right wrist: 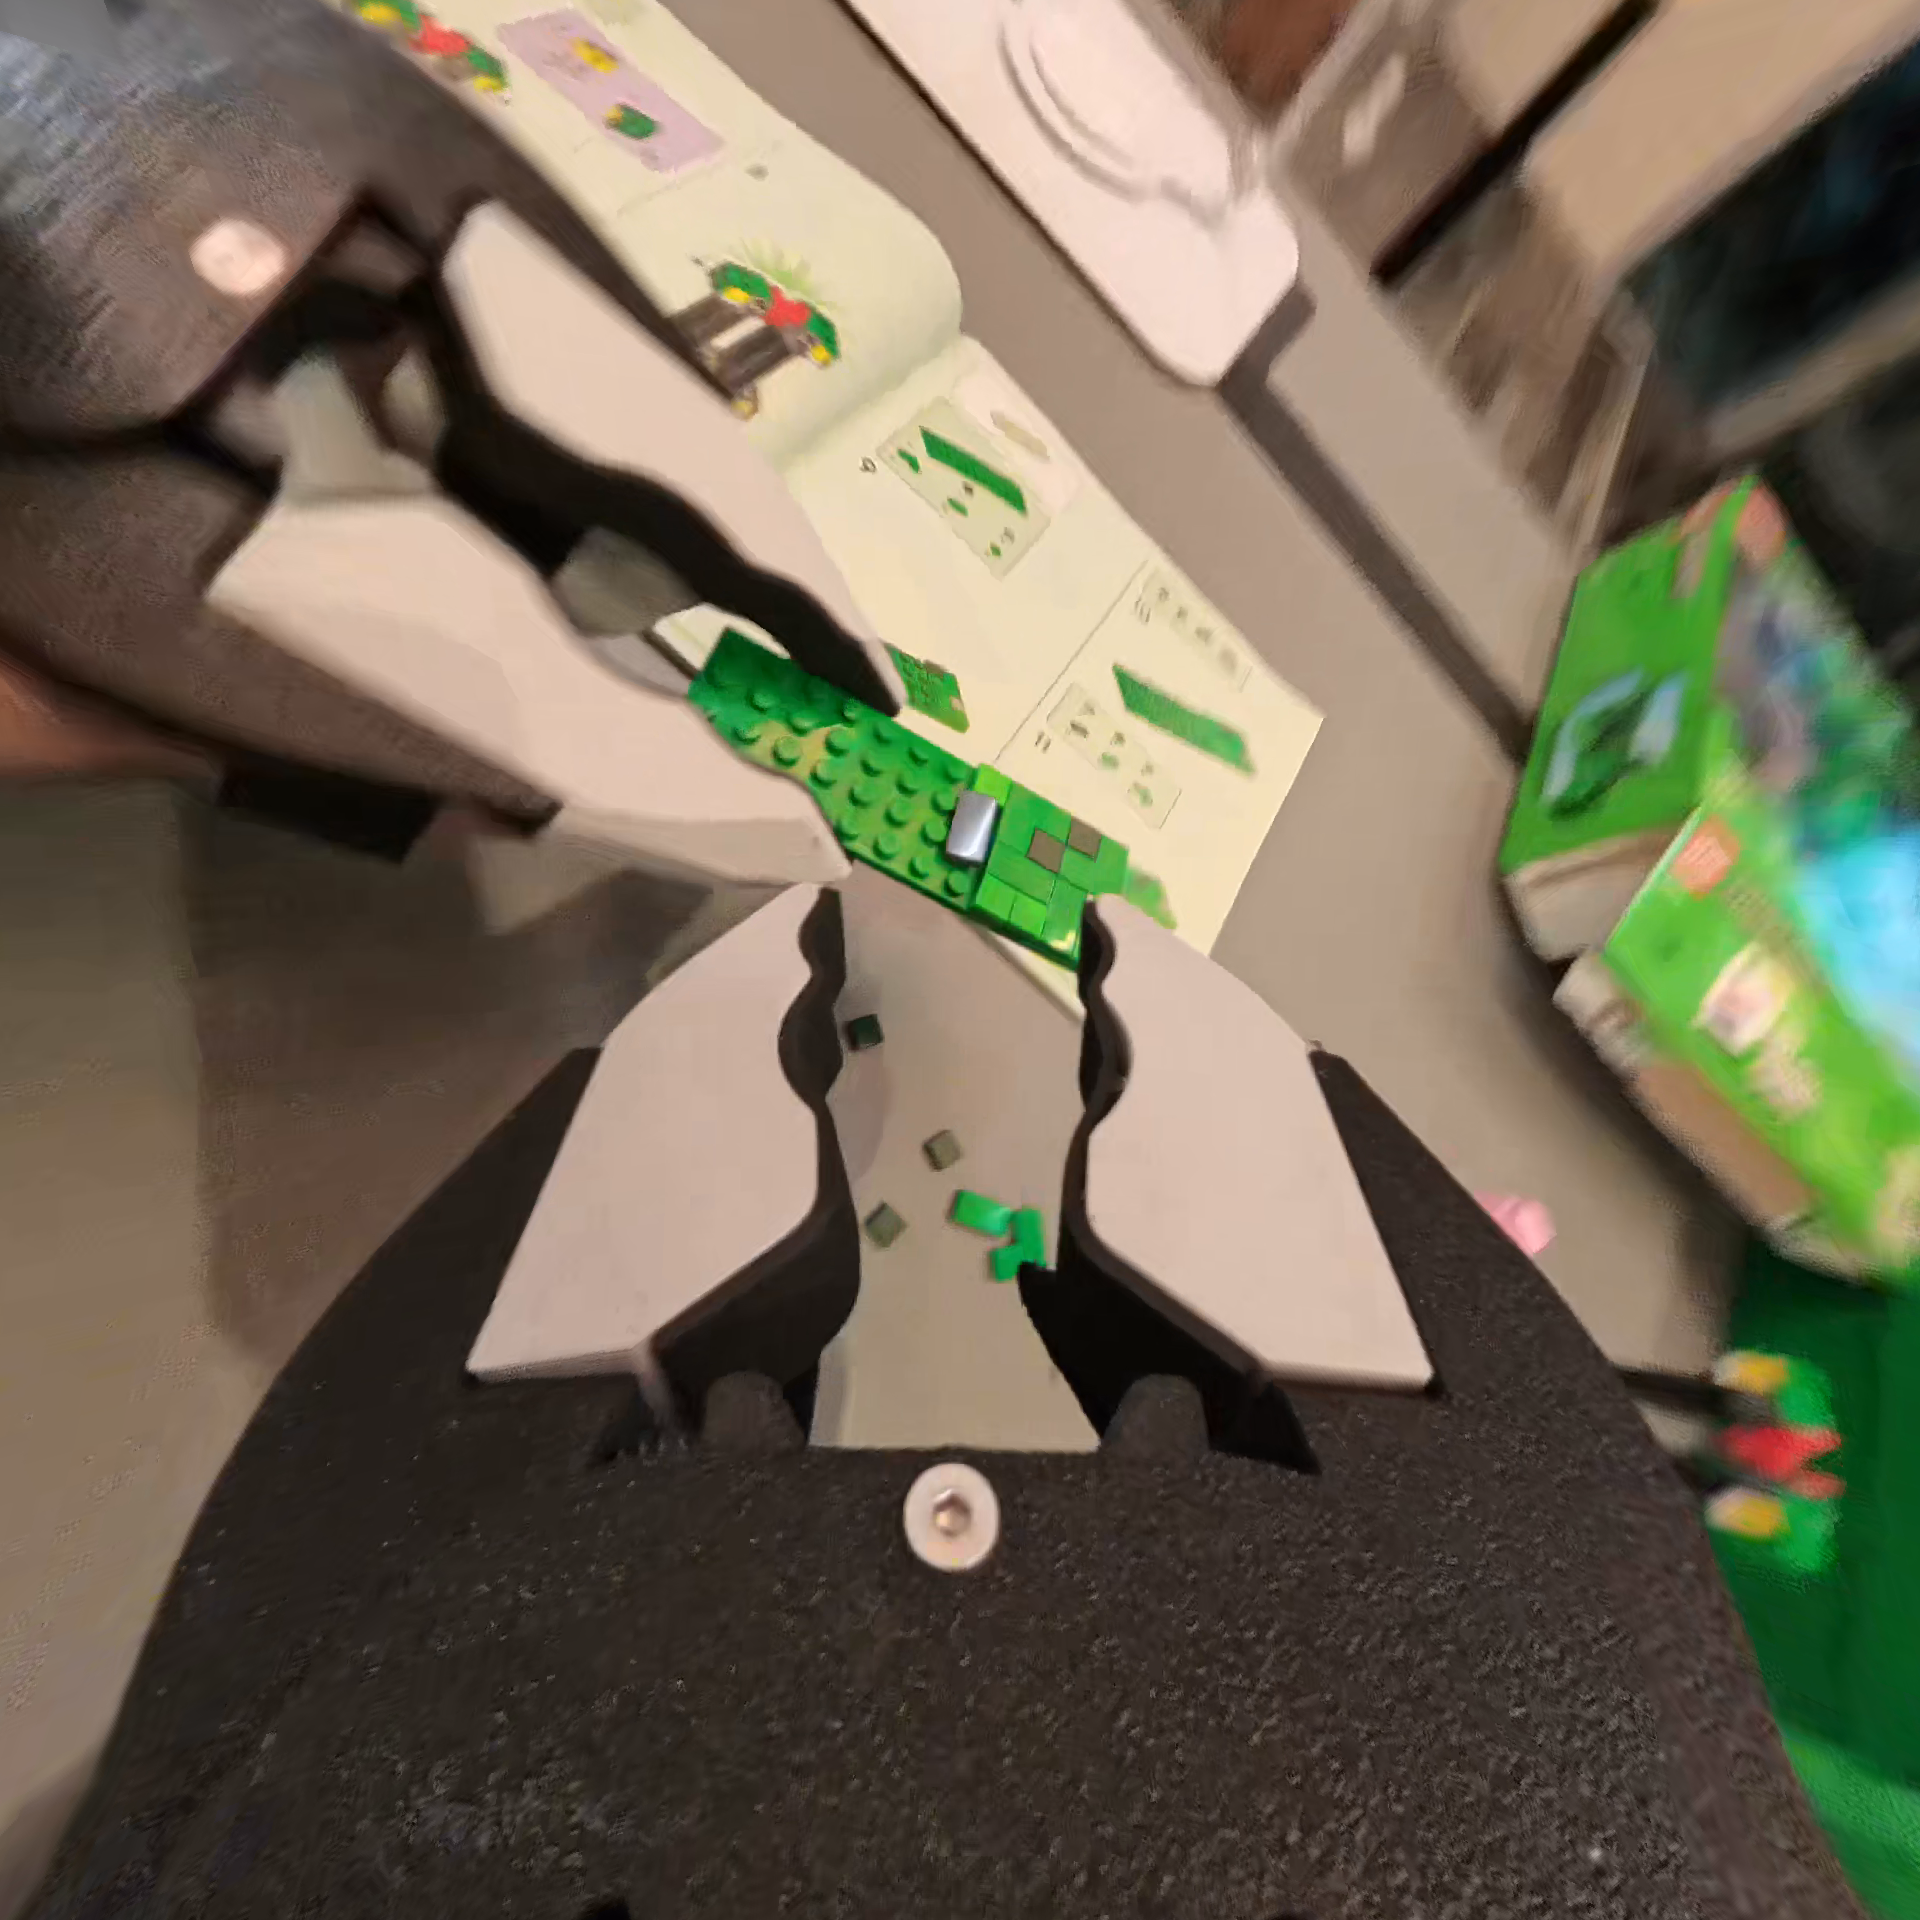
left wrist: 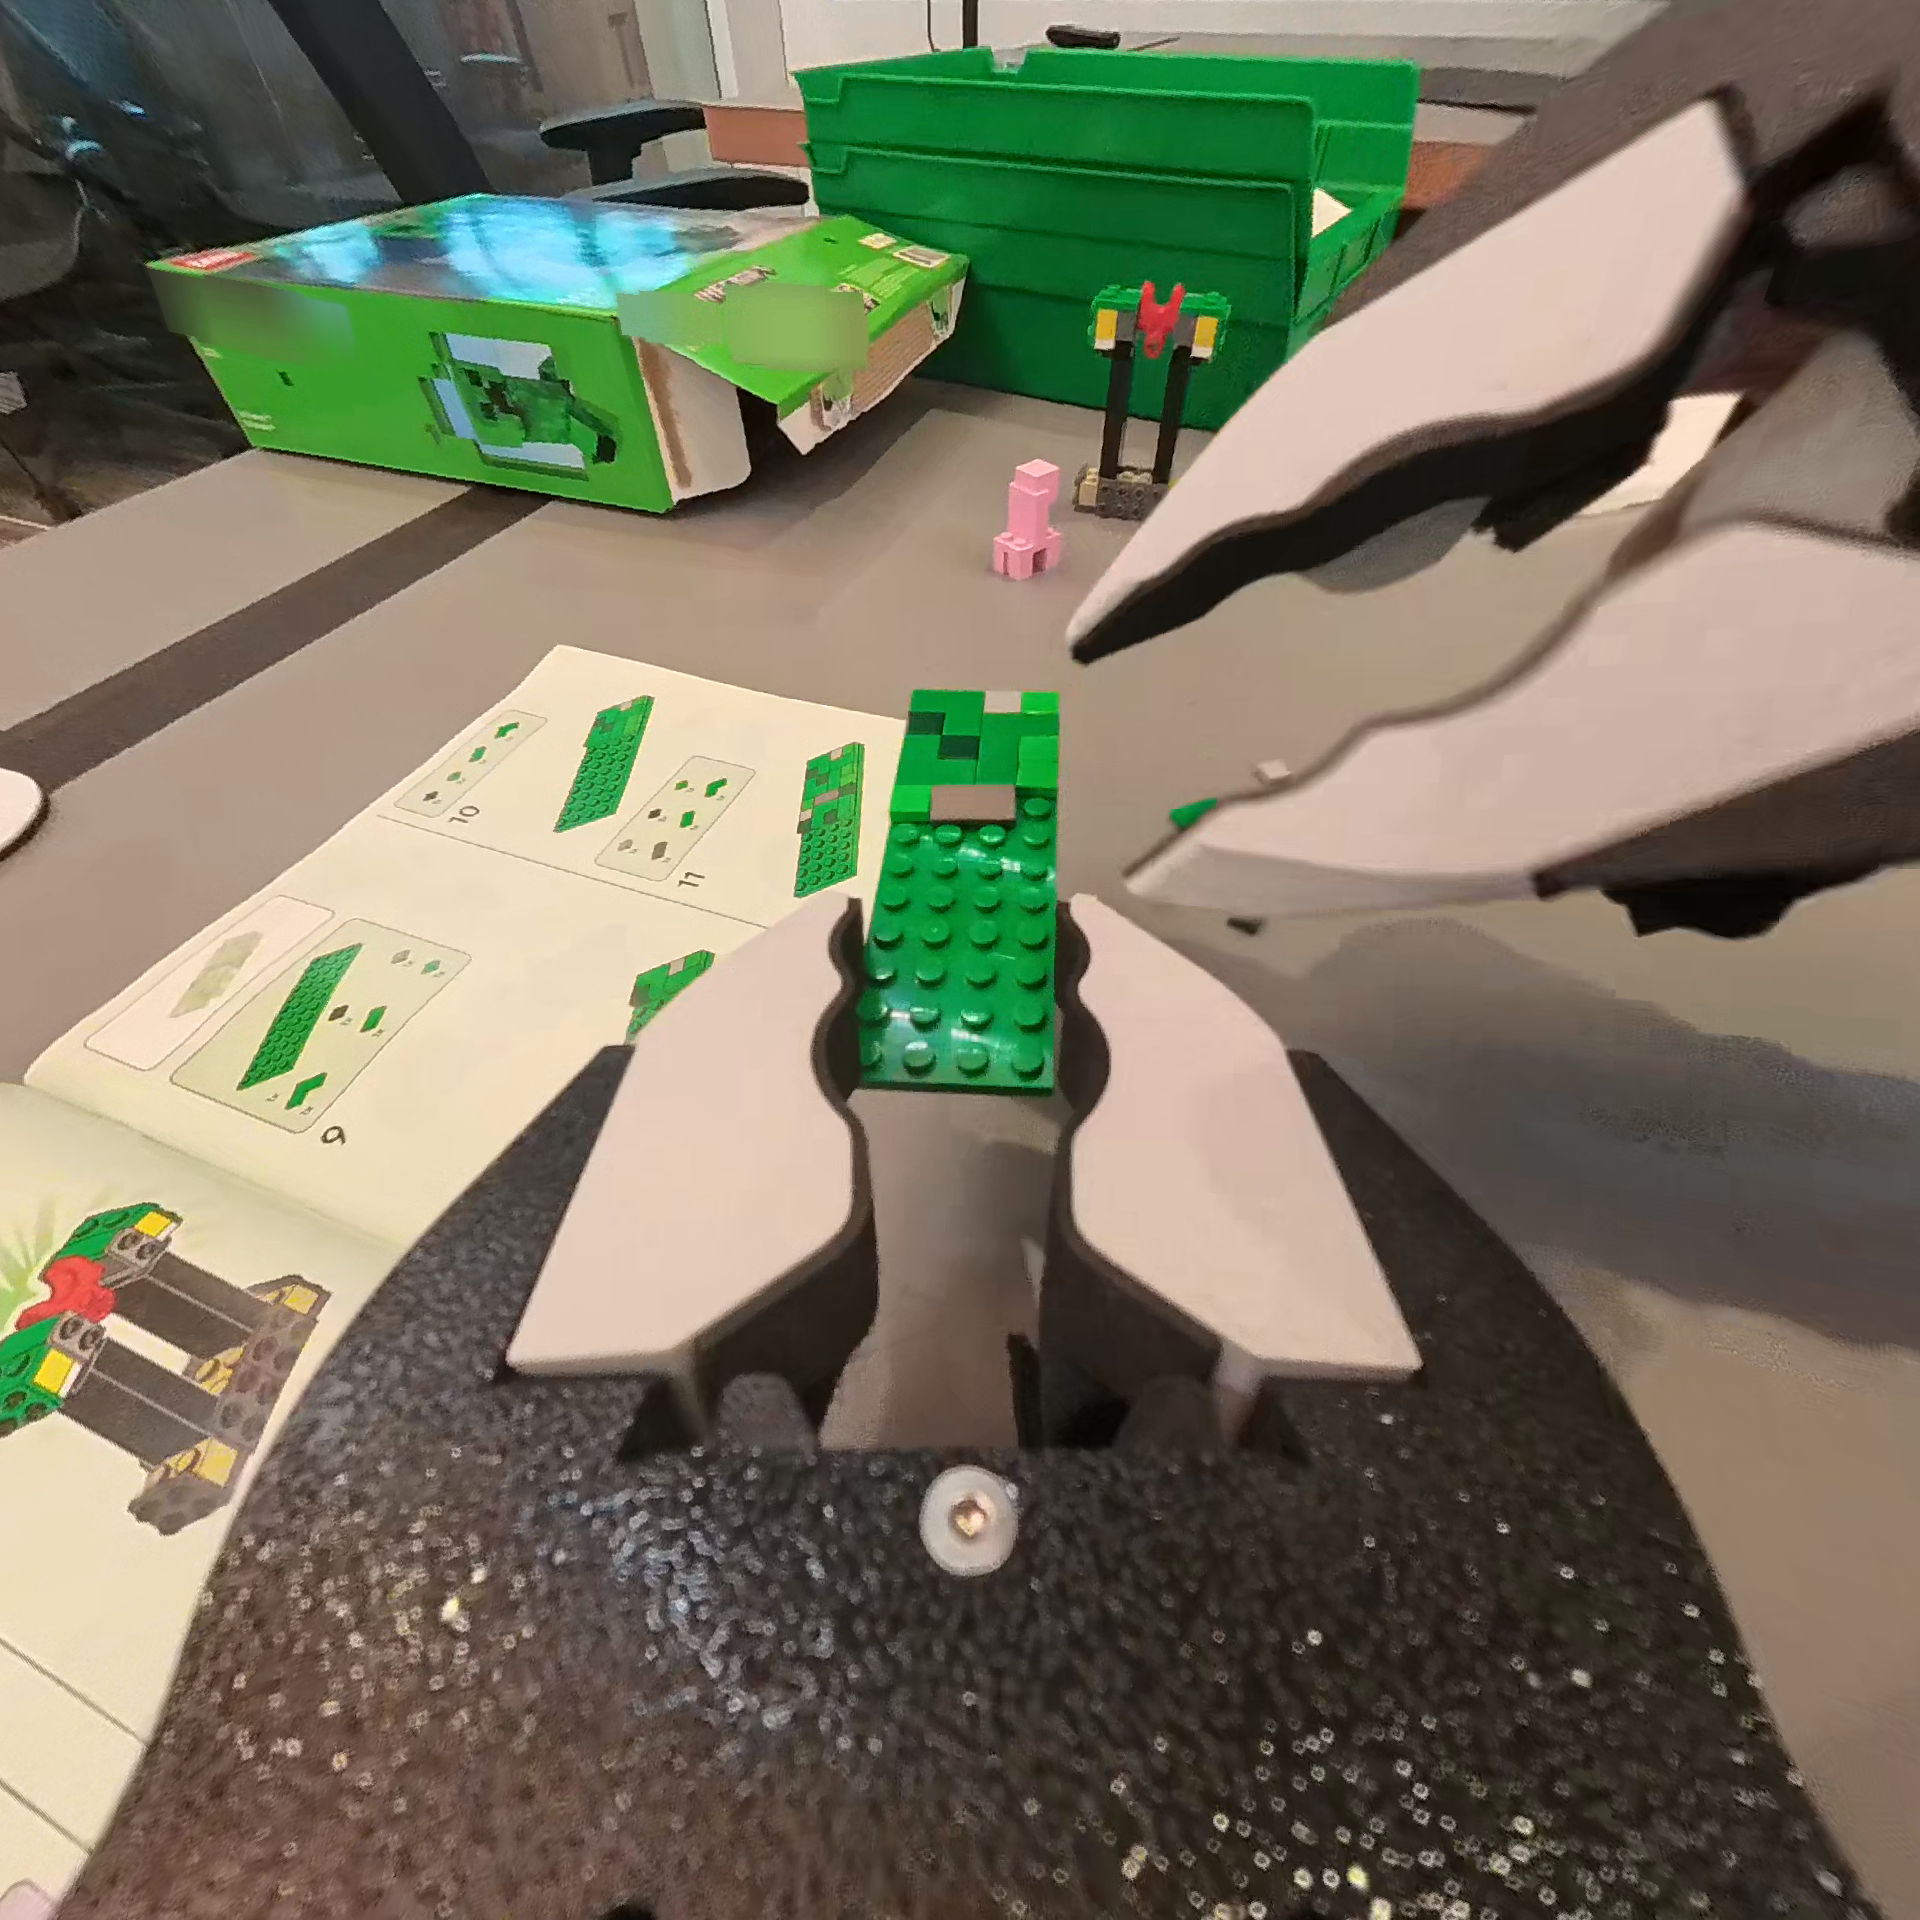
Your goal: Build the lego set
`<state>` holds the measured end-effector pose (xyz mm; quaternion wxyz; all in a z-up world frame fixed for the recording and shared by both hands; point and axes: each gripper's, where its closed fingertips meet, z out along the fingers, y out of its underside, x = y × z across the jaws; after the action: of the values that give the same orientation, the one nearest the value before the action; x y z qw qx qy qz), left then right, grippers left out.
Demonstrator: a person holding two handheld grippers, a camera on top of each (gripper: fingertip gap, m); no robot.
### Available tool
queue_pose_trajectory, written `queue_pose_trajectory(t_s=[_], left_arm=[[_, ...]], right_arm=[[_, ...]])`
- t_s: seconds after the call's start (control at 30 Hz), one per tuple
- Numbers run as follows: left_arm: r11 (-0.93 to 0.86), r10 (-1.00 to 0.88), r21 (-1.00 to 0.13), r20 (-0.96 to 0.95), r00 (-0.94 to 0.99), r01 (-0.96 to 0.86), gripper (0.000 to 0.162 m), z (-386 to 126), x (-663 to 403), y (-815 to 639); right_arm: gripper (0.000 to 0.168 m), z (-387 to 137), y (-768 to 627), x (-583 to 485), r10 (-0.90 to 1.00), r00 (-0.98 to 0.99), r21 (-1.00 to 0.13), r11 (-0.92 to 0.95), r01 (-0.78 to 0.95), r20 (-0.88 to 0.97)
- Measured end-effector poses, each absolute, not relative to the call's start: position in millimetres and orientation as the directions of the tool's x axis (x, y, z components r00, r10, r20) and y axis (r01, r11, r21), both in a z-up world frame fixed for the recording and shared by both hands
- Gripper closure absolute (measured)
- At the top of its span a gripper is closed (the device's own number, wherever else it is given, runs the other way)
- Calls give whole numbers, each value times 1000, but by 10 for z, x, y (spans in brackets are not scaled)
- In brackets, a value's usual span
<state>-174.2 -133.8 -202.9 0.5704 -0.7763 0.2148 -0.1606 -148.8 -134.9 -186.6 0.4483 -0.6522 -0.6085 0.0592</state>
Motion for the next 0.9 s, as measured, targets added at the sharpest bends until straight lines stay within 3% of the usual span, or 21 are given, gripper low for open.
queue_pose_trajectory(t_s=[0.07,0.13,0.23,0.6,0.77,0.9], left_arm=[[-263,-530,-955,24,848,-138,128,-2027,-1734,-1345],[-270,-544,-954,41,838,-129,128,-2028,-1722,-1354],[-276,-565,-953,59,823,-121,128,-2027,-1699,-1370],[-284,-598,-950,71,798,-128,128,-2039,-1643,-1398],[-282,-604,-950,68,794,-133,128,-2041,-1628,-1405],[-280,-606,-953,81,791,-117,128,-2027,-1629,-1406]], right_arm=[[124,-1846,-1430,-1485,741,99,-555,400,729,664],[126,-1784,-1447,-1491,518,3,-370,606,704,855],[126,-1852,-1374,-1490,328,-86,-172,680,713,941],[145,-2044,-1250,-1577,85,-241,111,710,695,967],[160,-2009,-1203,-1571,34,-227,143,684,715,973],[160,-1999,-1202,-1572,32,-225,145,674,724,974]])
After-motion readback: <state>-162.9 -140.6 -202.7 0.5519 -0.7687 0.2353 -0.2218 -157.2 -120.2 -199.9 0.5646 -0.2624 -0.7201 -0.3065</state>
